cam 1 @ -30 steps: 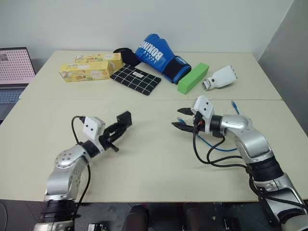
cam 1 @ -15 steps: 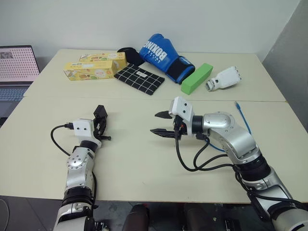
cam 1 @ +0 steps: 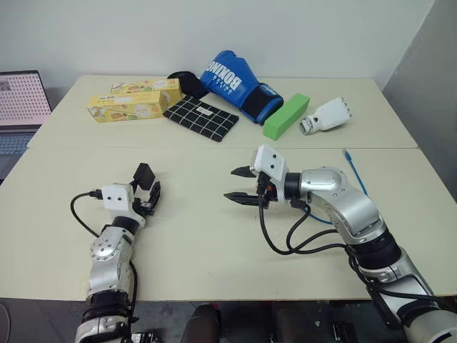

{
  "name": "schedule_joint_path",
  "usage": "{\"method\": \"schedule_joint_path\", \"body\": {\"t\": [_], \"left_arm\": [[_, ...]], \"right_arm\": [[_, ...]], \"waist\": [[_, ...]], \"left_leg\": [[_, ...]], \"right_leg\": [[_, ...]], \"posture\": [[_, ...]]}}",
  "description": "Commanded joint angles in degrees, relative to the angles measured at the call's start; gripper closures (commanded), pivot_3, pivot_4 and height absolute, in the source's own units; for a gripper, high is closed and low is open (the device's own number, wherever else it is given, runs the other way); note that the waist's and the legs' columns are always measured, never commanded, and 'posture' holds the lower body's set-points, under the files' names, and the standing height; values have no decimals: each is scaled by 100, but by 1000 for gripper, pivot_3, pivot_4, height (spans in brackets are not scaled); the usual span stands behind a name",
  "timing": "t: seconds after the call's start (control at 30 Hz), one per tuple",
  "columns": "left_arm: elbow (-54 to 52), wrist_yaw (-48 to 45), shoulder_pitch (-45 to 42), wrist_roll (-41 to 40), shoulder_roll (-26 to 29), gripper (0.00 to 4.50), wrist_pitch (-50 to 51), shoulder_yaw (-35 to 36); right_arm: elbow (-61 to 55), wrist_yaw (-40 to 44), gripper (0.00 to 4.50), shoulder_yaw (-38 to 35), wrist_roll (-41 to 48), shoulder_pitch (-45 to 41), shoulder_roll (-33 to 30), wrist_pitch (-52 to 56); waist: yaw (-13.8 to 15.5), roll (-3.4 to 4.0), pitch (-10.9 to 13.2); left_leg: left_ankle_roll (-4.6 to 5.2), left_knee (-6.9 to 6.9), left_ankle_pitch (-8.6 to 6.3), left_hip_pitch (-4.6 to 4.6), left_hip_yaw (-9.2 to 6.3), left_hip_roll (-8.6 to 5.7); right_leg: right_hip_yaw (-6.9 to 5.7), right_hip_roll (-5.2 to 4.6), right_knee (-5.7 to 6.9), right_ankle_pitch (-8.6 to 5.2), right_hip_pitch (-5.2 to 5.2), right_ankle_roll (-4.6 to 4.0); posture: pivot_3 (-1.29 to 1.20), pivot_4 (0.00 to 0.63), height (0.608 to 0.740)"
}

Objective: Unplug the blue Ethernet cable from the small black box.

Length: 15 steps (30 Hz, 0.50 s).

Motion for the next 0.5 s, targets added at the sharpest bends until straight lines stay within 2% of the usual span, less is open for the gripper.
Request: {"method": "schedule_joint_path", "body": {"t": [0.03,0.13,0.23,0.33,0.5], "left_arm": [[-1204,-168,616,-240,362,1278,1158,-36],[-2038,-398,1057,-159,828,1278,1777,-162],[-2684,-1022,1289,-508,1454,1278,2115,90],[-2792,-1613,1347,-780,2044,1278,2351,389],[-2756,-2292,1240,-1271,2656,1278,2749,846]], "right_arm": [[-373,-101,1443,-196,116,167,-42,102],[-545,-101,1443,-433,264,368,-206,278],[-732,143,1443,-858,542,632,-718,435],[-761,395,1443,-1106,606,815,-1247,292],[-556,543,1443,-1524,702,915,-1778,277]], "waist": [[-5,0,0],[3,1,1],[51,2,1],[85,3,3],[44,5,5]], "left_leg": [[0,-2,0,0,-3,1],[0,-2,0,-1,-8,2],[0,0,0,-5,-3,1],[0,0,0,-8,0,-2],[2,-5,-1,-1,18,-3]], "right_leg": [[0,0,1,0,0,0],[-1,0,2,0,0,-1],[-4,1,0,0,1,-1],[-9,3,-2,-1,4,0],[-4,7,-5,-1,5,0]], "posture": [[0,150,740],[0,150,740],[0,150,740],[0,150,740],[0,150,740]]}}
